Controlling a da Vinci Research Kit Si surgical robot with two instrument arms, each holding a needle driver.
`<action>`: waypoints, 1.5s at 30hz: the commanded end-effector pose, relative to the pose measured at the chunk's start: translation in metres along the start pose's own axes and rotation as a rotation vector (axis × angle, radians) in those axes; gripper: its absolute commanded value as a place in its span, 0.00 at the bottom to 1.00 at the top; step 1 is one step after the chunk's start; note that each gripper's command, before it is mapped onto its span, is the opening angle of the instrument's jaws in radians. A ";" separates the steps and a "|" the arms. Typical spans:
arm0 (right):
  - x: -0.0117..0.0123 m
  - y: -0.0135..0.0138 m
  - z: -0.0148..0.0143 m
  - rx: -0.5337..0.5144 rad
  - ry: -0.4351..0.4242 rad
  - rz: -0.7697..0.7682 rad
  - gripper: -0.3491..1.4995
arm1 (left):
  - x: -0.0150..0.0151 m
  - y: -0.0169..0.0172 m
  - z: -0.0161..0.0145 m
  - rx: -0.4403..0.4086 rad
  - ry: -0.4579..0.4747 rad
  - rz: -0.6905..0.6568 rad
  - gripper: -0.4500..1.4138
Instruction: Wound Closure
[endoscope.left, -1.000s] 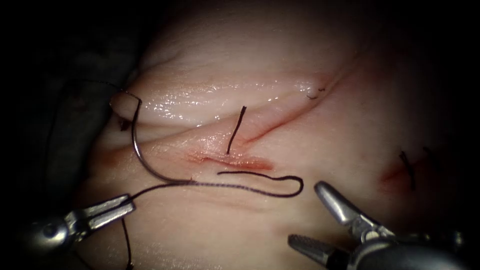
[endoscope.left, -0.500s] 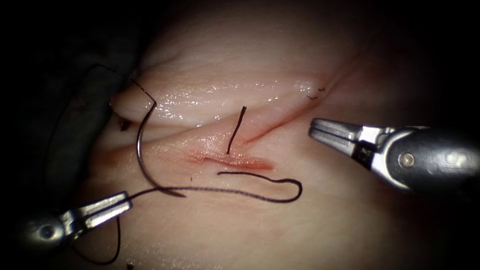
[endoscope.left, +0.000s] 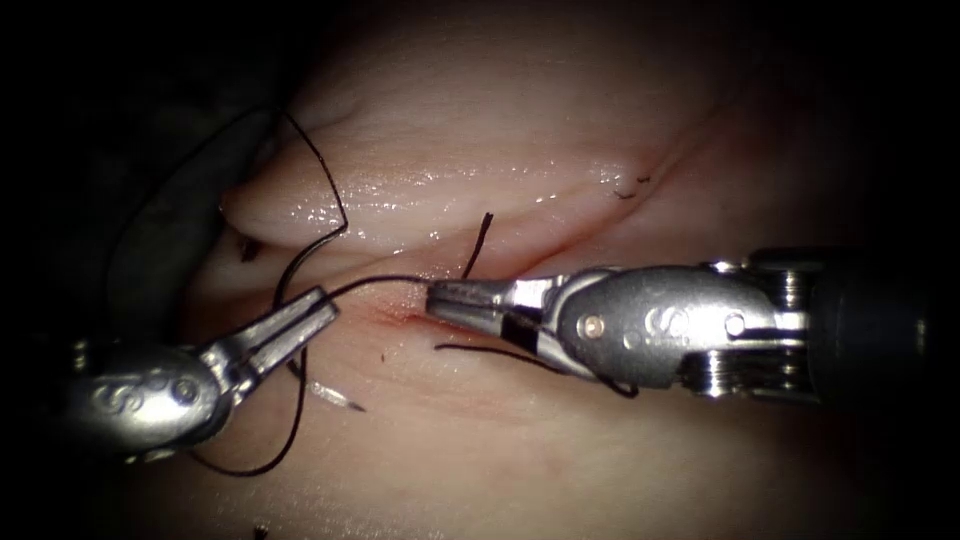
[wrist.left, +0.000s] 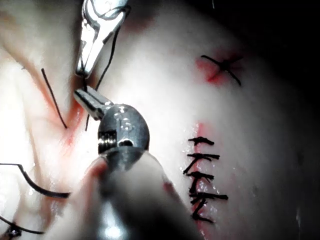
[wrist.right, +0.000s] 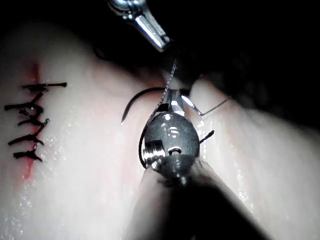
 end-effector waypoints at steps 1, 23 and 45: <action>-0.0001 -0.0003 0.0006 -0.016 0.027 0.005 0.00 | -0.0009 0.0005 0.0006 0.010 -0.007 0.002 0.00; 0.0018 -0.0011 0.0020 -0.145 0.273 0.093 0.00 | -0.0055 0.0027 0.0051 0.045 -0.099 0.074 0.00; 0.0000 -0.0001 0.0035 -0.246 0.120 0.156 0.60 | -0.0026 0.0076 0.0006 -0.059 -0.144 0.170 0.00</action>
